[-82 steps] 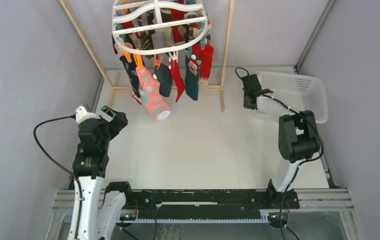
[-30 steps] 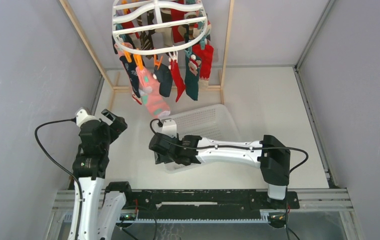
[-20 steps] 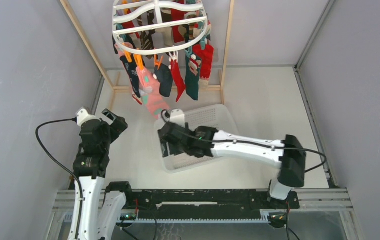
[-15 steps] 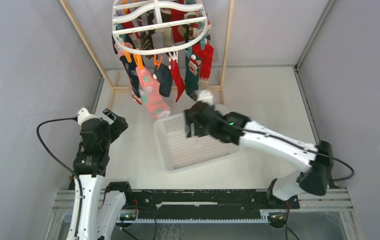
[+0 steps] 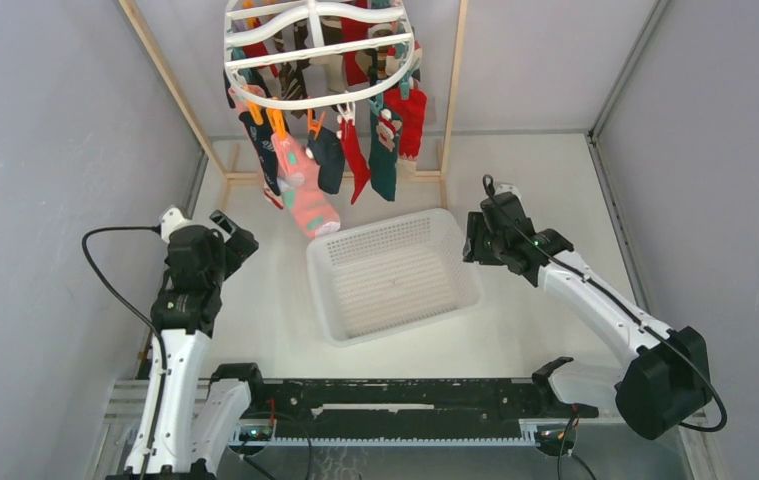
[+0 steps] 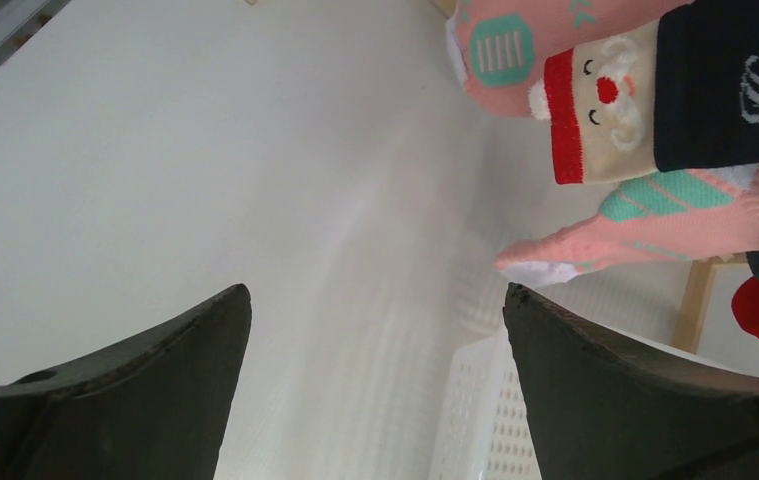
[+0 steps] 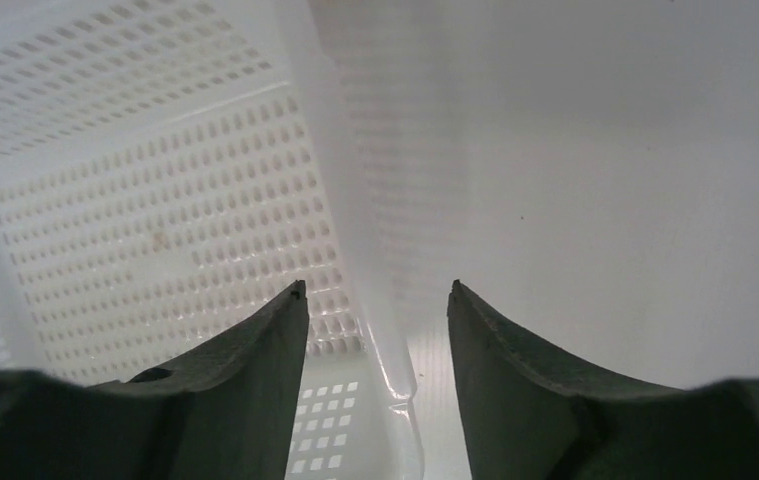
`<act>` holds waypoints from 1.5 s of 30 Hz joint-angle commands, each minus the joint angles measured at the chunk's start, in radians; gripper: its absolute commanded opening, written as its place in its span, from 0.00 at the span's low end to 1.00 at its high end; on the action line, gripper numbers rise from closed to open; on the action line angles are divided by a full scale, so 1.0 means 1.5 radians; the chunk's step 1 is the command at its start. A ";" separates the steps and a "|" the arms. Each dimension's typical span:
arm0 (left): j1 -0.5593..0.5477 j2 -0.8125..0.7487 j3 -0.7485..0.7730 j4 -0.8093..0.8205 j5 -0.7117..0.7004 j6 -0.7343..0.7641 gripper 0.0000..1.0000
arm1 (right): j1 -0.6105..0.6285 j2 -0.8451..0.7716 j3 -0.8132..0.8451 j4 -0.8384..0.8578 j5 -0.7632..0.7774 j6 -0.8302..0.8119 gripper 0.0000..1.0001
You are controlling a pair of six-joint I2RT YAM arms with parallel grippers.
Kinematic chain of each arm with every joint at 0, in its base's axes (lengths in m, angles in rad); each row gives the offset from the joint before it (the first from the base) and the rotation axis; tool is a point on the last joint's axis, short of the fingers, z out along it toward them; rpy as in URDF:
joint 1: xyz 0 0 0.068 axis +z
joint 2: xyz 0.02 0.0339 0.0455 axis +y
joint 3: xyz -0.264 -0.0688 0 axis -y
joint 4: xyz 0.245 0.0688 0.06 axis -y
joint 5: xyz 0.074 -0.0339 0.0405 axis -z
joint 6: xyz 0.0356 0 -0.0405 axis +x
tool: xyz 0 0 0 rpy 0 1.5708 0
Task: Remove the socks clipped to the hanger
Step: Move the bin to the center of the board.
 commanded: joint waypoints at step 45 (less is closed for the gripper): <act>0.005 0.045 0.039 0.062 0.007 0.003 1.00 | 0.205 -0.165 -0.113 -0.023 0.041 0.212 0.94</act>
